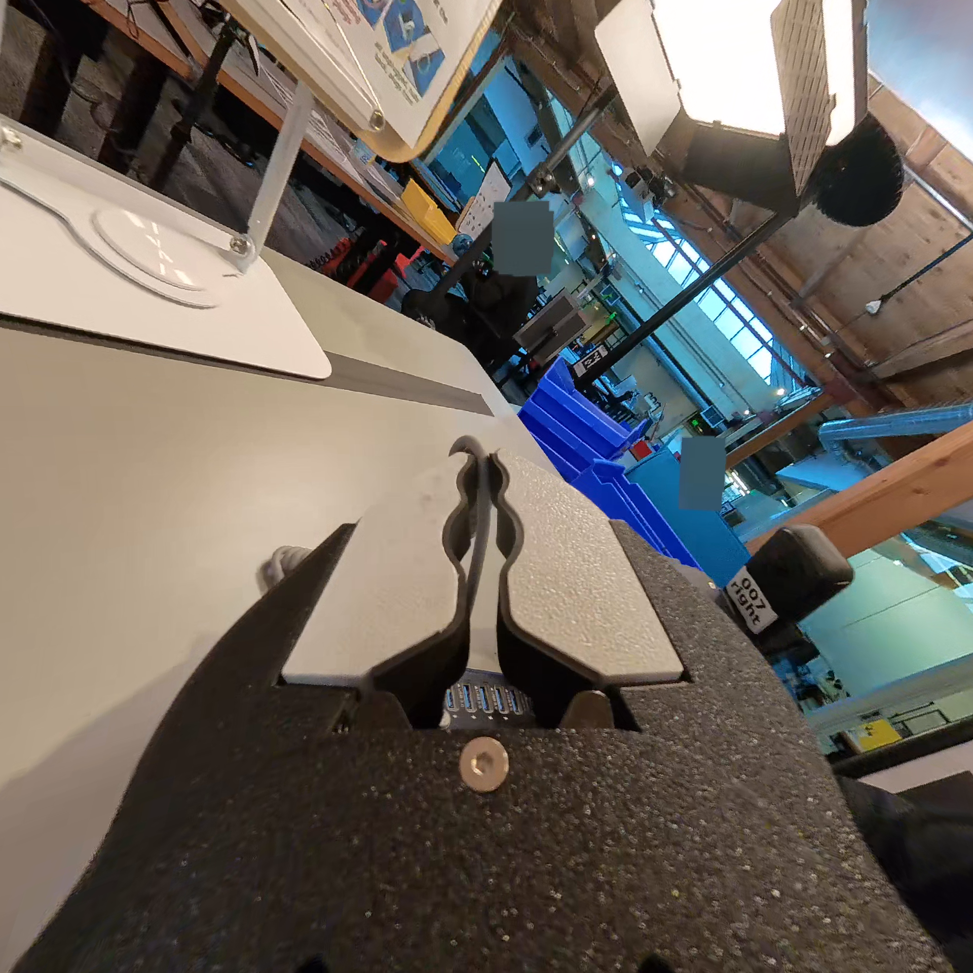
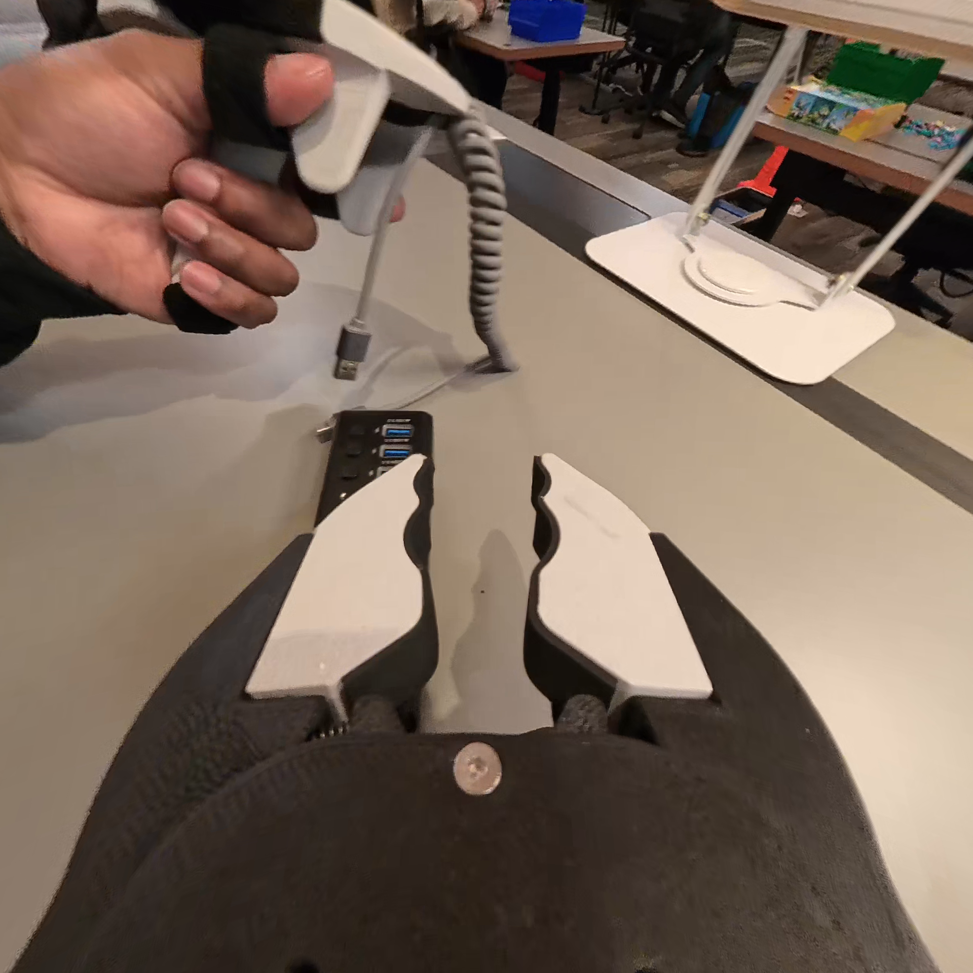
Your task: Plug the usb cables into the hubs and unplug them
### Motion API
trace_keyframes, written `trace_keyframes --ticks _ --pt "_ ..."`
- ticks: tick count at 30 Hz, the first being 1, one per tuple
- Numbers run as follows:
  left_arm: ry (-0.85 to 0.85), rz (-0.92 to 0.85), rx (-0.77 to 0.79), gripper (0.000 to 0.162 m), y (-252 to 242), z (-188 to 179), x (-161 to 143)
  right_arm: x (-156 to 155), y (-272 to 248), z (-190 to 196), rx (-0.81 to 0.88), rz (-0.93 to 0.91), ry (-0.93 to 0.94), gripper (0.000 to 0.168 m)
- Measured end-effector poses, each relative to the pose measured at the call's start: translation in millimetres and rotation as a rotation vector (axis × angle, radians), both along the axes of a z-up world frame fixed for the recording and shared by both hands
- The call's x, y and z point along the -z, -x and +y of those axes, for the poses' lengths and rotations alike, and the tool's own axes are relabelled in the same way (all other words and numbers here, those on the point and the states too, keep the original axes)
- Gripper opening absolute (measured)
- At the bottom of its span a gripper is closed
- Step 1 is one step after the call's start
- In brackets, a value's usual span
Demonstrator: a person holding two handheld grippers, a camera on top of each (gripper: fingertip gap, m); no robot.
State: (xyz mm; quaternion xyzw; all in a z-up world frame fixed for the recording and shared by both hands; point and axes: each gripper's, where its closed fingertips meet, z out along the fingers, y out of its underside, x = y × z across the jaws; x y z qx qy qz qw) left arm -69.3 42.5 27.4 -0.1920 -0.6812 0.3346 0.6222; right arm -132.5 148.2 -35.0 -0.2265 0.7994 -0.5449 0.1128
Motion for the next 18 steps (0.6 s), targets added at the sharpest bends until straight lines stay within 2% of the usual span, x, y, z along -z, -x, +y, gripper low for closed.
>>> trace_keyframes --ticks 4,8,13,18 --pt "0.028 0.014 0.017 0.004 12 20 -11 -4 -27 9 -0.086 0.042 -0.024 0.035" --pt "0.033 0.084 0.042 0.003 18 38 -28 -8 -57 15 -0.160 -0.005 -0.084 0.042" --pt "-0.007 0.175 0.090 0.004 22 54 -43 4 -67 6 -0.088 0.038 -0.134 0.060" --pt "-0.040 0.199 0.089 0.003 23 58 -44 2 -72 6 -0.077 0.043 -0.147 0.048"
